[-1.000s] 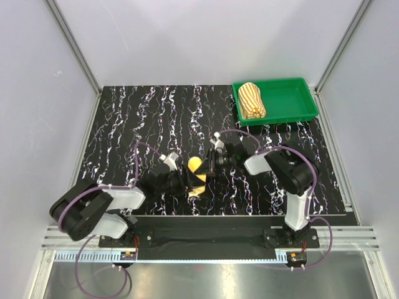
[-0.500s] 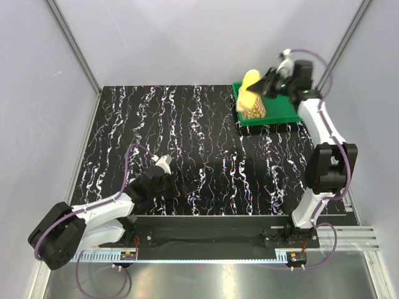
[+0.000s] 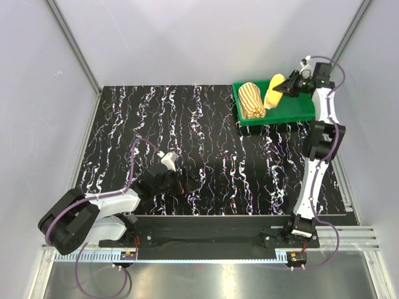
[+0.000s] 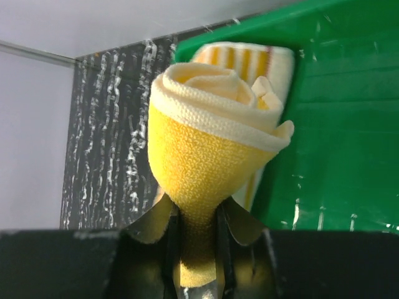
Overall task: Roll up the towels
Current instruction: Place the rolled towel into the container
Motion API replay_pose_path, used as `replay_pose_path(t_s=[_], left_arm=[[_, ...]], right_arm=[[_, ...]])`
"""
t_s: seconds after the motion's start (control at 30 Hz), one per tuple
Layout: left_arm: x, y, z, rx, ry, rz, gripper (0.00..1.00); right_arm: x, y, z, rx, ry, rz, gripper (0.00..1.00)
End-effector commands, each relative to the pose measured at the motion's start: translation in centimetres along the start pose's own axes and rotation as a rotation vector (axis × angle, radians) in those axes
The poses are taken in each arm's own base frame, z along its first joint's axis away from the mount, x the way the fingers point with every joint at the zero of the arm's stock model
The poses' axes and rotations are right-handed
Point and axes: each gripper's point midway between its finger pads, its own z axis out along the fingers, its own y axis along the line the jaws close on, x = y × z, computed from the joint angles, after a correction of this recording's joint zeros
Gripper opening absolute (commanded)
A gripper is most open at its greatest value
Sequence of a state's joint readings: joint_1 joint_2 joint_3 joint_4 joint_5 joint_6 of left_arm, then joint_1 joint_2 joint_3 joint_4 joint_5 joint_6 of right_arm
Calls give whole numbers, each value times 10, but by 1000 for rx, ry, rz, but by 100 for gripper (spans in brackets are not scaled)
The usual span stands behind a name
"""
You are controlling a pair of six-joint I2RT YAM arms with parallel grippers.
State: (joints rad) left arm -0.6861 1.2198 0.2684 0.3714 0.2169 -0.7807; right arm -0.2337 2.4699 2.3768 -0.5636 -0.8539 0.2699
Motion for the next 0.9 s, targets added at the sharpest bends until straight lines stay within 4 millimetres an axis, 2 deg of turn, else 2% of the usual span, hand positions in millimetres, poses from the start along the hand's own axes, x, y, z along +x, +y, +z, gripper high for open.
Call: replay_pose_path(t_s=[0.0,0.23,0.4,0.47,0.53,0.6,0.7,0.77,0.87], left_arm=[[23,25,-1,-80,80,10,98],[24,28,3,-98,92,6,97],[24,29,5,-107,97,4,96],[23,29,6,-109,97,5,96],[23,29,6,-110,100,6,96],[23,29,7,-113,102,7,96],[23,30,8,-116,105,8,95],[23,30,9,-117,108,7,95],[24,30,9,-118,115,7,94]], right_arm=[[12,-13,9,-45,70,12,11],[42,-58,33,-24,122,60,9],[72,-92,45,137,194,37,9],[75,-103,48,197,196,18,9],[79,-106,53,203,201,23,9],[84,-101,63,204,209,1,11],[87,-87,78,194,214,-55,16],[84,-90,84,252,201,-107,20],[76,-96,86,313,167,-133,44]])
